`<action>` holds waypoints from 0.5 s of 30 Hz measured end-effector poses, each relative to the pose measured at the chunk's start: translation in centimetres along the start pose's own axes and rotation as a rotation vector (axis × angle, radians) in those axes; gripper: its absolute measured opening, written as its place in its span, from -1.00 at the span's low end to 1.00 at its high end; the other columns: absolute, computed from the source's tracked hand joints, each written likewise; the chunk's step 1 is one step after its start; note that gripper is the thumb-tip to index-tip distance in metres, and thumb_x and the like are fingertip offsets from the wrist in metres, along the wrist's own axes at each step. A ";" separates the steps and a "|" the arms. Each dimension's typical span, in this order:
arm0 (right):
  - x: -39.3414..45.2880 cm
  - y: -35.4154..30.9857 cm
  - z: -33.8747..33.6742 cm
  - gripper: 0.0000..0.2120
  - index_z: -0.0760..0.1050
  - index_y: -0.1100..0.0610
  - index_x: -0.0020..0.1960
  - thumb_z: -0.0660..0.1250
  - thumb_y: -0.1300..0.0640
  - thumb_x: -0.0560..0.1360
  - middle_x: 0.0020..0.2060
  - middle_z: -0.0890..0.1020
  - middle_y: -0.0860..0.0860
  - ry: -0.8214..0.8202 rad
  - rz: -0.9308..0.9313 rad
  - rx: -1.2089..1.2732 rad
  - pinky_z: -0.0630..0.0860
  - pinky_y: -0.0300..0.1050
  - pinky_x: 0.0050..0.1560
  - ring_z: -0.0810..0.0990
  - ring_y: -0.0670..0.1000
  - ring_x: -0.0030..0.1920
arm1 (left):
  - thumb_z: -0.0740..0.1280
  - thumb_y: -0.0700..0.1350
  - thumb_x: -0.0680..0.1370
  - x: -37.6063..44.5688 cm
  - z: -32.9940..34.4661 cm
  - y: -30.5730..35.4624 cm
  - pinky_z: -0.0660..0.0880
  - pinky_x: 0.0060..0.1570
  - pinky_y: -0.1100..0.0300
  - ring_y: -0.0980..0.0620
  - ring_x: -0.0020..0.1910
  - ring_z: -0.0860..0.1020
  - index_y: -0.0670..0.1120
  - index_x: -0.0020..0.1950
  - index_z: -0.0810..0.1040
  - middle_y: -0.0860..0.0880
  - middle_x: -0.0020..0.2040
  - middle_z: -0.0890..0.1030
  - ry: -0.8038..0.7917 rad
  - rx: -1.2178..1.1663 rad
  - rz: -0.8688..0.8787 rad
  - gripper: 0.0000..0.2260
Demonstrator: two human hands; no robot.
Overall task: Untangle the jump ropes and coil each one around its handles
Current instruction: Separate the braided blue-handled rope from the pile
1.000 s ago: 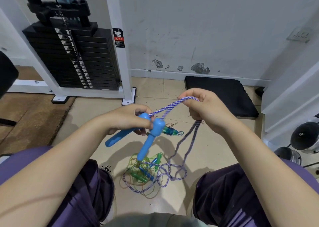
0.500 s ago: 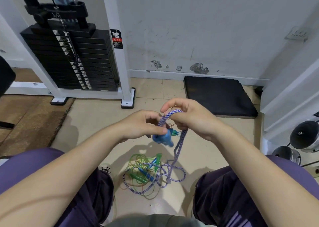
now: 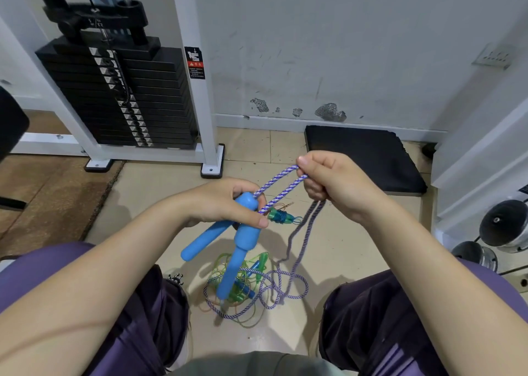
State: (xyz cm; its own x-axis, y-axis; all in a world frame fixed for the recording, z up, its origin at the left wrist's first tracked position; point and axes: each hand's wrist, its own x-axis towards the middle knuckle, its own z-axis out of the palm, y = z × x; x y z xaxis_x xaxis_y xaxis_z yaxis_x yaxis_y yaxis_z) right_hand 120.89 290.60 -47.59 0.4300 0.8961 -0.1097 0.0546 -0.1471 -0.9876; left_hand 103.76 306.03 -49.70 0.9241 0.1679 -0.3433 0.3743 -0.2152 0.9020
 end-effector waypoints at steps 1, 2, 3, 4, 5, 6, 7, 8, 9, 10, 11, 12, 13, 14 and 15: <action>0.1 0.1 0.0 -0.74 0.45 0.17 -0.22 0.23 0.10 0.62 -0.53 0.31 0.01 -0.004 -0.006 0.030 0.17 -0.20 -0.44 0.20 -0.02 -0.49 | 0.57 -0.09 0.39 0.1 0.1 -0.1 0.50 -0.15 0.20 0.07 -0.20 0.55 -0.17 -0.09 0.56 -0.02 -0.22 0.57 0.021 -0.012 0.008 -0.74; 0.2 0.1 0.0 -0.73 0.44 0.17 -0.21 0.21 0.10 0.63 -0.53 0.34 0.03 -0.015 -0.005 0.024 0.17 -0.17 -0.44 0.22 -0.01 -0.50 | 0.54 -0.13 0.44 0.1 0.2 -0.1 0.50 -0.19 0.22 0.08 -0.23 0.54 -0.19 -0.09 0.55 -0.01 -0.24 0.57 0.053 -0.024 0.020 -0.78; 0.2 0.2 0.1 -0.74 0.43 0.16 -0.20 0.21 0.09 0.64 -0.52 0.38 0.06 -0.031 0.004 -0.012 0.17 -0.13 -0.42 0.25 0.00 -0.51 | 0.50 -0.14 0.49 0.1 0.3 -0.1 0.48 -0.22 0.25 0.08 -0.25 0.52 -0.19 -0.10 0.55 0.01 -0.26 0.57 0.078 -0.039 0.028 -0.83; 0.2 0.2 0.1 -0.74 0.44 0.15 -0.19 0.22 0.07 0.63 -0.50 0.41 0.08 -0.051 0.024 -0.062 0.17 -0.11 -0.41 0.27 0.02 -0.51 | 0.47 -0.14 0.51 0.1 0.4 -0.1 0.47 -0.24 0.28 0.08 -0.27 0.52 -0.19 -0.09 0.55 0.02 -0.28 0.57 0.088 -0.056 0.030 -0.84; 0.1 0.3 0.1 -0.74 0.44 0.14 -0.18 0.23 0.05 0.63 -0.49 0.44 0.10 -0.085 0.046 -0.112 0.20 -0.12 -0.42 0.30 0.03 -0.52 | 0.47 -0.12 0.51 0.1 0.4 -0.1 0.47 -0.23 0.28 0.07 -0.26 0.52 -0.22 -0.07 0.54 -0.01 -0.27 0.58 0.082 -0.073 0.030 -0.81; 0.0 0.4 0.3 -0.74 0.44 0.15 -0.17 0.24 0.01 0.62 -0.48 0.47 0.10 -0.131 0.070 -0.146 0.23 -0.15 -0.44 0.31 0.04 -0.53 | 0.48 -0.08 0.50 0.0 0.6 -0.1 0.48 -0.21 0.26 0.05 -0.22 0.53 -0.26 -0.02 0.54 -0.09 -0.23 0.59 0.066 -0.081 0.030 -0.74; -0.2 0.5 0.6 -0.73 0.45 0.16 -0.14 0.25 -0.02 0.61 -0.47 0.50 0.10 -0.182 0.093 -0.161 0.26 -0.18 -0.46 0.33 0.04 -0.53 | 0.47 -0.04 0.47 0.1 0.8 -0.1 0.50 -0.18 0.22 0.02 -0.17 0.54 -0.28 0.04 0.54 -0.20 -0.17 0.59 0.044 -0.081 0.027 -0.67; -0.3 0.6 1.1 -0.71 0.46 0.19 -0.11 0.26 -0.05 0.60 -0.46 0.51 0.09 -0.226 0.117 -0.171 0.27 -0.19 -0.47 0.35 0.03 -0.53 | 0.45 -0.01 0.45 0.1 1.1 -0.1 0.50 -0.15 0.19 -0.02 -0.14 0.53 -0.28 0.07 0.55 -0.29 -0.10 0.59 0.024 -0.074 0.023 -0.63; -0.3 0.8 1.5 -0.68 0.48 0.21 -0.09 0.28 -0.07 0.58 -0.45 0.51 0.07 -0.261 0.139 -0.202 0.27 -0.18 -0.46 0.35 0.02 -0.51 | 0.44 0.00 0.44 0.1 1.4 -0.1 0.50 -0.14 0.18 -0.03 -0.13 0.53 -0.26 0.06 0.56 -0.31 -0.08 0.59 0.012 -0.069 0.027 -0.64; -0.3 0.8 1.9 -0.67 0.51 0.19 -0.11 0.30 -0.09 0.56 -0.46 0.48 0.03 -0.289 0.158 -0.261 0.26 -0.17 -0.45 0.34 0.01 -0.49 | 0.45 -0.02 0.45 0.2 1.5 -0.1 0.50 -0.17 0.21 -0.04 -0.13 0.53 -0.22 0.02 0.57 -0.30 -0.08 0.59 0.011 -0.070 0.030 -0.70; -0.3 0.8 2.1 -0.68 0.54 0.14 -0.19 0.32 -0.10 0.55 -0.48 0.44 -0.01 -0.312 0.169 -0.326 0.23 -0.18 -0.44 0.31 -0.01 -0.46 | 0.47 -0.04 0.46 0.2 1.6 -0.1 0.51 -0.19 0.21 -0.05 -0.14 0.54 -0.18 -0.02 0.58 -0.29 -0.07 0.61 0.015 -0.075 0.035 -0.77; -0.3 0.7 2.2 -0.68 0.54 0.07 -0.29 0.33 -0.10 0.54 -0.50 0.38 -0.05 -0.334 0.173 -0.363 0.20 -0.20 -0.44 0.27 -0.04 -0.46 | 0.48 -0.06 0.46 0.3 1.5 0.0 0.52 -0.19 0.19 -0.06 -0.13 0.55 -0.14 -0.05 0.58 -0.30 -0.04 0.64 0.021 -0.080 0.041 -0.80; -0.3 0.4 2.1 -0.66 0.53 0.04 -0.36 0.33 -0.06 0.55 -0.53 0.34 -0.08 -0.348 0.166 -0.359 0.16 -0.23 -0.46 0.23 -0.06 -0.47 | 0.50 -0.06 0.45 0.3 1.4 0.0 0.53 -0.16 0.14 -0.07 -0.11 0.58 -0.13 -0.05 0.59 -0.28 -0.01 0.66 0.024 -0.084 0.055 -0.80; -0.3 0.3 1.9 -0.66 0.52 0.04 -0.37 0.33 -0.01 0.56 -0.55 0.31 -0.10 -0.346 0.154 -0.320 0.12 -0.24 -0.47 0.19 -0.08 -0.48 | 0.51 -0.06 0.43 0.3 1.3 0.1 0.53 -0.13 0.10 -0.05 -0.09 0.60 -0.13 -0.03 0.59 -0.23 -0.02 0.68 0.028 -0.102 0.069 -0.78; -0.2 0.1 1.7 -0.69 0.53 0.05 -0.35 0.34 0.04 0.56 -0.56 0.30 -0.11 -0.325 0.140 -0.259 0.09 -0.24 -0.48 0.17 -0.09 -0.49 | 0.51 -0.07 0.42 0.3 1.2 0.2 0.53 -0.12 0.08 -0.02 -0.10 0.62 -0.13 -0.01 0.59 -0.15 -0.06 0.70 0.036 -0.138 0.082 -0.77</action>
State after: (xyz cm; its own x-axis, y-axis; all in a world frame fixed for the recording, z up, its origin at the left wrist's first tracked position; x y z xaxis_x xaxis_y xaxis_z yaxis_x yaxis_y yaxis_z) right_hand 119.25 291.09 -47.88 0.1462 0.9390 -0.3114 0.2580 -0.3401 -0.9043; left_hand 104.19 304.87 -49.89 0.9467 0.1904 -0.2599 0.2813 -0.0954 0.9549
